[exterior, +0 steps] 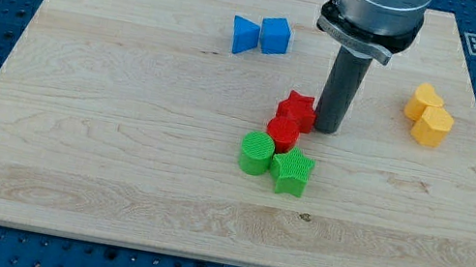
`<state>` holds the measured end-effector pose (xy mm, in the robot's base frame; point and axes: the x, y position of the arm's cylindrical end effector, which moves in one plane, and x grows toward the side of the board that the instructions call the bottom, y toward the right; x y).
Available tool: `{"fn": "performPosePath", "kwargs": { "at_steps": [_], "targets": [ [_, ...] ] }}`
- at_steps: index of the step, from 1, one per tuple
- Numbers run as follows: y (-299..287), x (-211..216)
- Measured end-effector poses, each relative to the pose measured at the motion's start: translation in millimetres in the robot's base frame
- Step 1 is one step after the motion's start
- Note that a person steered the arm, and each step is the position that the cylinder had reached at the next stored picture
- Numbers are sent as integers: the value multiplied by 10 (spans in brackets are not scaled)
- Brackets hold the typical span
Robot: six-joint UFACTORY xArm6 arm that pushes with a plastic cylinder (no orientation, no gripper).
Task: Move the red star slightly towards left
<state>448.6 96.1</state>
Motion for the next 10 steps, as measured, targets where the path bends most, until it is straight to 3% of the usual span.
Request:
{"fn": "performPosePath", "kwargs": {
  "at_steps": [6,8,10],
  "targets": [
    [-73,-244],
    [335,351],
    [52,401]
  ]
}}
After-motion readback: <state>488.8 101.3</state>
